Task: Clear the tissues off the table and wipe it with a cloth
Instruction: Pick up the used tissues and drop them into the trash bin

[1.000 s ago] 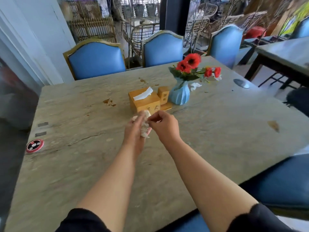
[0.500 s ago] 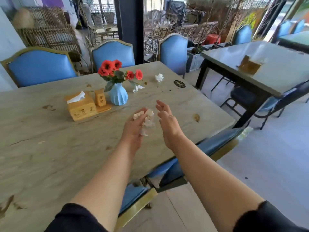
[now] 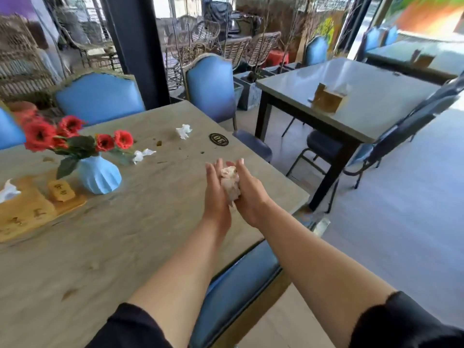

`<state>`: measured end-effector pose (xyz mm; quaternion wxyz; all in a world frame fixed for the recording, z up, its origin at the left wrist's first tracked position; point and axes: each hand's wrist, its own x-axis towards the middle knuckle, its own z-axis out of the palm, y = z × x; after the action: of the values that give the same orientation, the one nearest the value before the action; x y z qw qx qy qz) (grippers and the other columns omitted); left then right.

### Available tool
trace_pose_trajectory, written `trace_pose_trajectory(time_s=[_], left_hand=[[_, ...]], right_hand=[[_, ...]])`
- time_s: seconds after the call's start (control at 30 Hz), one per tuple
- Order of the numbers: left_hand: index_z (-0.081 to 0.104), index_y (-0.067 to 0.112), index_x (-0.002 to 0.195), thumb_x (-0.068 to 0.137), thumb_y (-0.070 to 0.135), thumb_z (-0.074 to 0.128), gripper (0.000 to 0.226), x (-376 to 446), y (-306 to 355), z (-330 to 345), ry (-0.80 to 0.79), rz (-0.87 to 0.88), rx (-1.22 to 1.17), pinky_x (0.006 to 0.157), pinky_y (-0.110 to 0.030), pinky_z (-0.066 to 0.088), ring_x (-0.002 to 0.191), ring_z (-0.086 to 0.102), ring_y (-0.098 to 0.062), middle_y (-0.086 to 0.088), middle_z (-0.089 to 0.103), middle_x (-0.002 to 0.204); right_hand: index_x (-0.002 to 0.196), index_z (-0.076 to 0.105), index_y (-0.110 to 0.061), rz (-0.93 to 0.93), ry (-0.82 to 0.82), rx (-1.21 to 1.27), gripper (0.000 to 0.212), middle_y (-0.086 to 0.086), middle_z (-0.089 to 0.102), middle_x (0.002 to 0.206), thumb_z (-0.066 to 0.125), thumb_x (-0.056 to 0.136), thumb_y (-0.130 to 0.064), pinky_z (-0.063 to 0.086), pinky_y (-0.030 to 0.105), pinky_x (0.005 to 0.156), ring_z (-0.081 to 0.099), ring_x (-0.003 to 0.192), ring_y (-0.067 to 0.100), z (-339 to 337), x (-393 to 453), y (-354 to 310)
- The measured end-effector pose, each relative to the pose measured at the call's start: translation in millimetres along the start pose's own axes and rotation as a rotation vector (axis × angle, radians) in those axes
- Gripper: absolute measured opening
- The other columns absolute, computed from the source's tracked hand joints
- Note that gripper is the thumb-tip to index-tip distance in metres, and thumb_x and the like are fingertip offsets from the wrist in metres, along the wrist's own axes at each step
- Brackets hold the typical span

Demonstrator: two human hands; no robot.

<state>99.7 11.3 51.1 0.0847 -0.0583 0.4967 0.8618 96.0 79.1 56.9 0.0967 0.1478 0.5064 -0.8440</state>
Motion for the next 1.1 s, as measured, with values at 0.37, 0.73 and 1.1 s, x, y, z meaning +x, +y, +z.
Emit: trace_pose_trajectory(time_s=[0.37,0.73,1.1], left_hand=[[0.017,0.051,0.147,0.050,0.104,0.024,0.110,131,-79,68,0.065,-0.172,0.270,0.119,-0.052,0.000,0.149,0.008,-0.010,0.015,0.004,0.162],[0.062,0.027,0.103,0.095,0.033,0.048,0.017,203,-113,195,0.266,-0.002,0.384,0.084,-0.032,0.046,0.093,0.064,-0.015,0.003,0.066,0.102],[0.064,0.022,0.090,0.096,0.011,0.041,0.026,298,-185,214,0.535,-0.096,0.313,0.080,-0.029,0.045,0.078,0.062,-0.013,-0.002,0.066,0.092]], right_hand=[[0.111,0.053,-0.028,-0.084,0.125,-0.096,0.018,0.002,0.070,0.103,0.054,0.095,-0.036,0.048,0.062,0.092,0.068,0.100,0.028,-82,79,-52],[0.085,0.056,-0.021,0.001,0.028,-0.261,0.014,0.003,0.057,0.074,0.052,0.097,-0.027,0.041,0.030,0.059,0.052,0.063,0.018,-237,180,-151],[0.074,0.053,-0.019,0.156,-0.019,-0.366,0.025,-0.002,0.048,0.062,0.048,0.099,-0.021,0.035,0.025,0.052,0.043,0.054,0.012,-325,301,-162]])
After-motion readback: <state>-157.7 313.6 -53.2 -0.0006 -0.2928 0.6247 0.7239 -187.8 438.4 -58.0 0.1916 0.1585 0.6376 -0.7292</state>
